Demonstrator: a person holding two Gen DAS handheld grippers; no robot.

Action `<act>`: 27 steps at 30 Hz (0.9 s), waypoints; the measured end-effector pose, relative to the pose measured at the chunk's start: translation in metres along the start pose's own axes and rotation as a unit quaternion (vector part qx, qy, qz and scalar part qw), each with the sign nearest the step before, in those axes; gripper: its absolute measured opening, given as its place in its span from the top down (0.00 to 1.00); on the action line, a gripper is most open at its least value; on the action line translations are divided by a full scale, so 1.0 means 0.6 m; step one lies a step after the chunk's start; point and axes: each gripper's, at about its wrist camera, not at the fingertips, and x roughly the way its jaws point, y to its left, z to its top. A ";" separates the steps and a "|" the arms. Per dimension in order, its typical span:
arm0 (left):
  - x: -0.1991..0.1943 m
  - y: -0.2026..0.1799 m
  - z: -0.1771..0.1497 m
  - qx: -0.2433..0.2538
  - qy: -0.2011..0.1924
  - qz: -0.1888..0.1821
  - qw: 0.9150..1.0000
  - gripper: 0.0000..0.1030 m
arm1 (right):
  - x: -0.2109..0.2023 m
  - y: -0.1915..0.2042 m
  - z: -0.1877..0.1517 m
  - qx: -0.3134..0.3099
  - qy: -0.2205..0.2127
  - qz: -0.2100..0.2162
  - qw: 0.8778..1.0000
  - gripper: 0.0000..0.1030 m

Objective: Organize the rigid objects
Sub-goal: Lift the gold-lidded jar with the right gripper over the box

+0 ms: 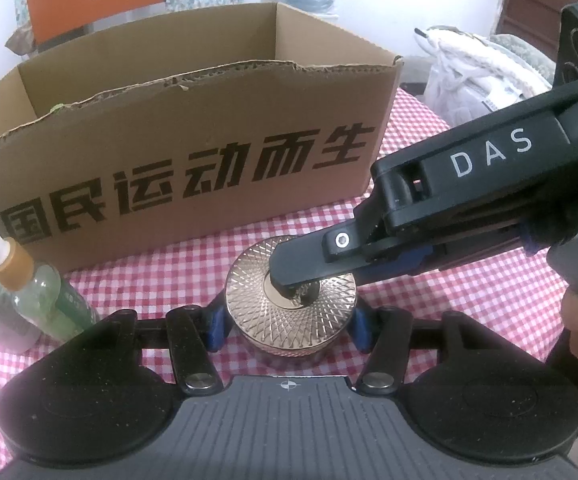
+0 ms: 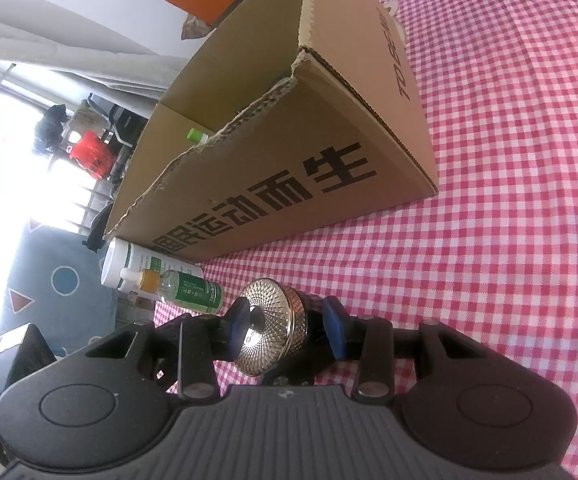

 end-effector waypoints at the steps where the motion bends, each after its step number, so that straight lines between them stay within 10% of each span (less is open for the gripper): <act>1: -0.001 0.000 0.000 -0.001 0.000 0.000 1.000 0.45 | 0.000 0.000 0.000 0.000 0.000 0.000 1.000 0.58; 27: -0.068 -0.001 -0.009 0.002 -0.032 0.008 0.999 0.46 | -0.013 0.044 -0.014 -0.032 -0.017 0.002 0.999 0.58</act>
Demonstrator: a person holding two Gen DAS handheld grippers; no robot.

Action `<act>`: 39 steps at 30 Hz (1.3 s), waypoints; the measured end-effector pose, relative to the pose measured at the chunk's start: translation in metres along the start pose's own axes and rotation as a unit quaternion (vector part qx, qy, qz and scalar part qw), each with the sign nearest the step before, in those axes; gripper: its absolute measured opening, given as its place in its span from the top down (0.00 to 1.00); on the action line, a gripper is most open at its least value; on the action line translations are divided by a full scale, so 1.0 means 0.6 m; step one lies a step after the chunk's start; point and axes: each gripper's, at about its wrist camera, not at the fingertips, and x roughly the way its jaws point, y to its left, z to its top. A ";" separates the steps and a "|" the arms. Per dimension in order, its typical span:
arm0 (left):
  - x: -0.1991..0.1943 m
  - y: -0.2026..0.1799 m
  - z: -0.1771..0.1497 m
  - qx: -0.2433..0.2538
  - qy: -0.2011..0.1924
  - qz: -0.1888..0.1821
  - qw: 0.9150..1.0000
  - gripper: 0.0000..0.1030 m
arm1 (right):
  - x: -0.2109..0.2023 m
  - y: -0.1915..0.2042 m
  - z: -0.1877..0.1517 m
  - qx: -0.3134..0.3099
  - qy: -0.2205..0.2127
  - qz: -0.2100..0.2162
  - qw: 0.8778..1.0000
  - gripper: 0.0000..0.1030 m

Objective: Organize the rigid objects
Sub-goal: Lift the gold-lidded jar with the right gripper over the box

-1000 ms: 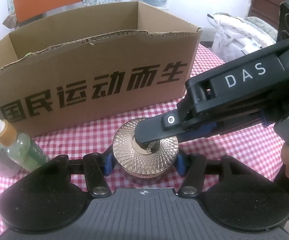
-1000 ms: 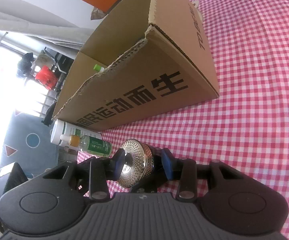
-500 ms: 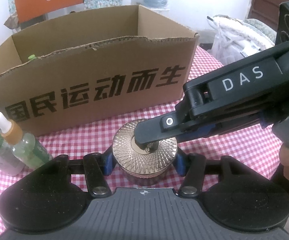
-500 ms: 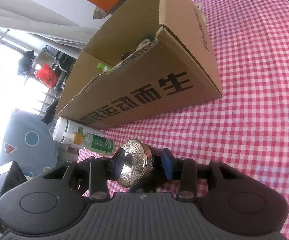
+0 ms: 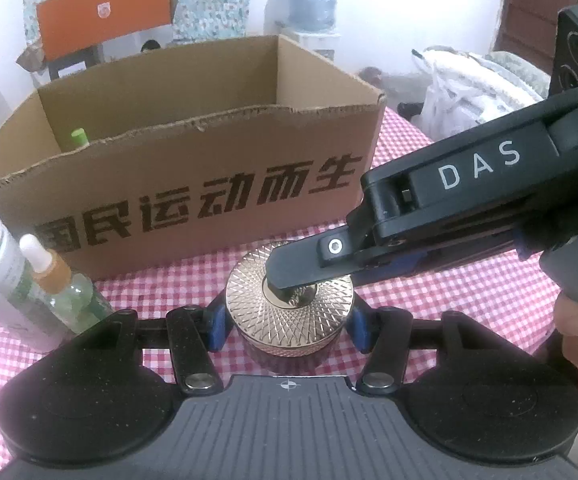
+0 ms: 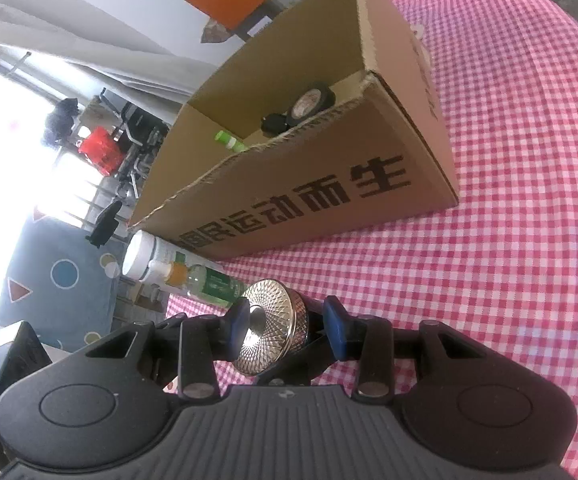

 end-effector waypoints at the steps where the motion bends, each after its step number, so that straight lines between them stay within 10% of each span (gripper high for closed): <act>1: -0.004 0.000 0.000 0.000 -0.003 0.001 1.000 0.46 | -0.002 0.003 -0.001 -0.003 -0.002 0.000 1.000 0.58; 24: -0.088 0.025 0.116 -0.015 -0.097 0.023 0.995 0.46 | -0.067 0.135 0.111 -0.109 -0.063 0.020 0.992 0.57; 39: 0.091 0.095 0.242 -0.089 0.013 -0.012 0.996 0.46 | 0.044 0.073 0.299 -0.096 0.026 -0.043 0.994 0.54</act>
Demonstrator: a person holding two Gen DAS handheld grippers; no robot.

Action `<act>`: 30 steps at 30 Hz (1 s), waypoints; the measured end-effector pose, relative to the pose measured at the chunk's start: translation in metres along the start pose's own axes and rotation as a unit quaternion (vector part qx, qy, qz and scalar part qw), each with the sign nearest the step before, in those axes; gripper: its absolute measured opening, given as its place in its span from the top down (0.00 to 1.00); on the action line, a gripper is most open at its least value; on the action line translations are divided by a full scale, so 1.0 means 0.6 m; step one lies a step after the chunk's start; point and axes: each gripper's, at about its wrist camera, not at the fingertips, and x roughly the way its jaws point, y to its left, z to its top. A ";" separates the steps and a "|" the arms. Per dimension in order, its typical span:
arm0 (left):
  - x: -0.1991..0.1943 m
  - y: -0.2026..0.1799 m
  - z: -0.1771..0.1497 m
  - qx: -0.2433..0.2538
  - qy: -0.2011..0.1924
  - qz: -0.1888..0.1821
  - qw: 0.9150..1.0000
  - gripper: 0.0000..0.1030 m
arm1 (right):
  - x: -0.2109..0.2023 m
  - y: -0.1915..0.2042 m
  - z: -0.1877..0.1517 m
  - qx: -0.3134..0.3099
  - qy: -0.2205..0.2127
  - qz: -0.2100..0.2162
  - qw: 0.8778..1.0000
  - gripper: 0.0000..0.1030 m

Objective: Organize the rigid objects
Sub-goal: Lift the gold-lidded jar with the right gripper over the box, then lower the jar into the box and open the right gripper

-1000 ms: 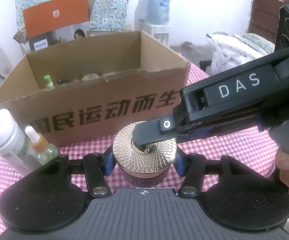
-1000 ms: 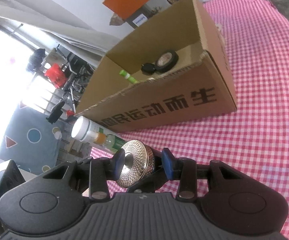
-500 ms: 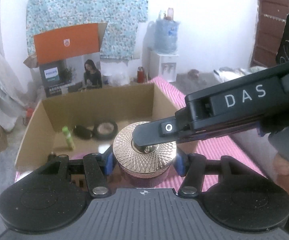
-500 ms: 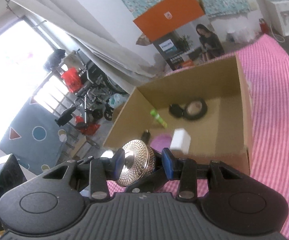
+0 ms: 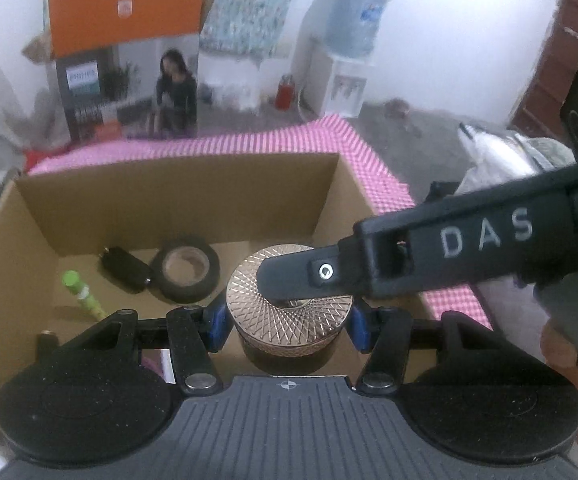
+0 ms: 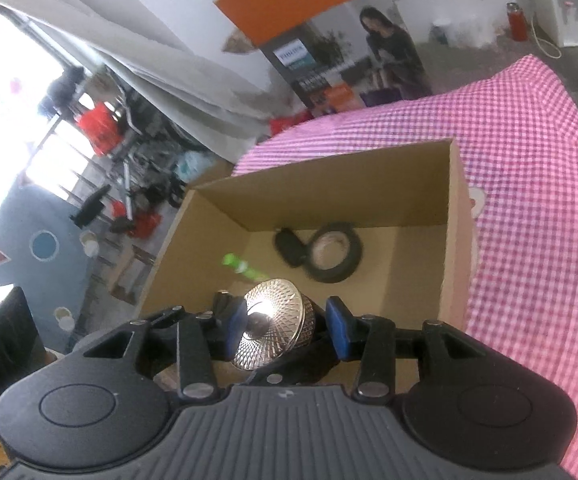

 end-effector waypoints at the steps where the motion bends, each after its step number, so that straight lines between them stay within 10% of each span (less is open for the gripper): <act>1: 0.009 0.003 0.005 -0.004 0.007 -0.001 1.000 0.46 | 0.010 -0.002 0.004 -0.004 0.005 -0.006 1.000 0.54; 18: 0.126 0.034 0.071 -0.076 0.078 -0.013 0.994 0.41 | 0.087 -0.007 0.081 -0.095 0.028 -0.097 0.990 0.52; 30: 0.090 0.030 0.073 -0.080 0.047 -0.028 0.995 0.32 | 0.064 0.017 0.080 -0.120 -0.014 -0.083 0.989 0.53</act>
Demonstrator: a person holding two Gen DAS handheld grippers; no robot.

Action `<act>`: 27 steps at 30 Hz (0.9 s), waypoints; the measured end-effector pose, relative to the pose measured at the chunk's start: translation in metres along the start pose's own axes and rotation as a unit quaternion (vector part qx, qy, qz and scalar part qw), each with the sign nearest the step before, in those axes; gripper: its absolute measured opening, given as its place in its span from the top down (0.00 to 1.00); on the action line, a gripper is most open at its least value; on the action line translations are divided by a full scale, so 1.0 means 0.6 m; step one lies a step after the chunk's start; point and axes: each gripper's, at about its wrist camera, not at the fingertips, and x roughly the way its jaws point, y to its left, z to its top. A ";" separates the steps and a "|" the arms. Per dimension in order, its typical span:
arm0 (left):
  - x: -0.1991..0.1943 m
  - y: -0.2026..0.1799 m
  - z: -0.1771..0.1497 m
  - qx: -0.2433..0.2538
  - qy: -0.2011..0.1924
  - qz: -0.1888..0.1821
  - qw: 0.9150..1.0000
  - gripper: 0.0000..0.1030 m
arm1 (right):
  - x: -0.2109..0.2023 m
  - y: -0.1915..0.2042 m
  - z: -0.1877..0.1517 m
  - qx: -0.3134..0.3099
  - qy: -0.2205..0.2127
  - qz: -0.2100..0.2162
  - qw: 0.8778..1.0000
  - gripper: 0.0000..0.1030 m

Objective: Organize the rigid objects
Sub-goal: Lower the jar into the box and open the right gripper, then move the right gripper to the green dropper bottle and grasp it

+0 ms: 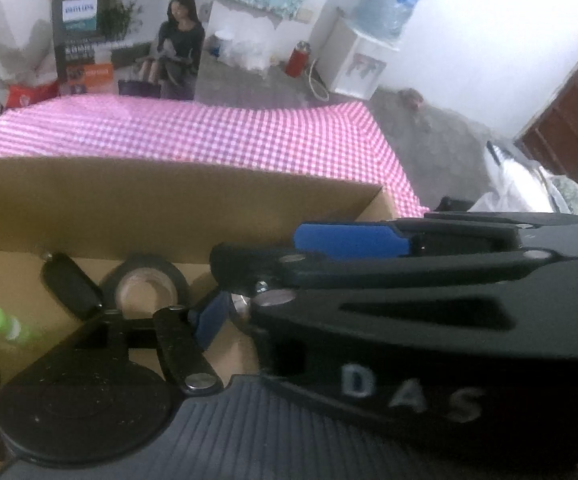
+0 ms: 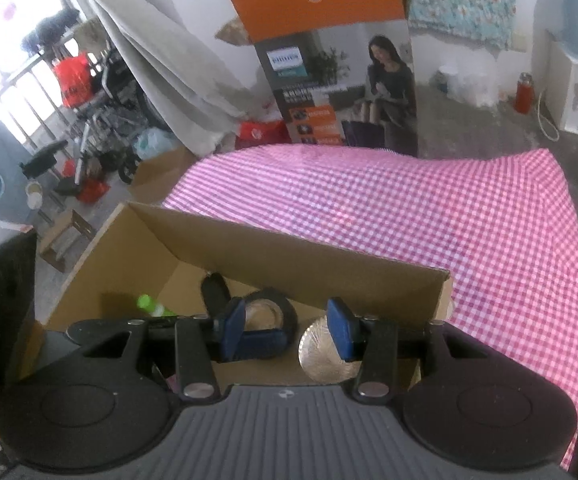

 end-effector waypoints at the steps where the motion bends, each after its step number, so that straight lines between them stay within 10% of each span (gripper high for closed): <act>1: -0.010 -0.003 -0.003 0.003 -0.007 0.001 1.000 0.31 | -0.009 0.003 -0.002 0.000 -0.007 0.003 1.000 0.53; 16: -0.231 0.006 -0.181 0.053 -0.146 0.031 0.987 0.11 | -0.204 0.027 -0.179 0.108 -0.169 0.131 0.971 0.48; 27: -0.279 0.065 -0.317 0.026 -0.173 0.093 0.980 0.11 | -0.179 0.088 -0.264 0.116 -0.122 0.174 0.970 0.46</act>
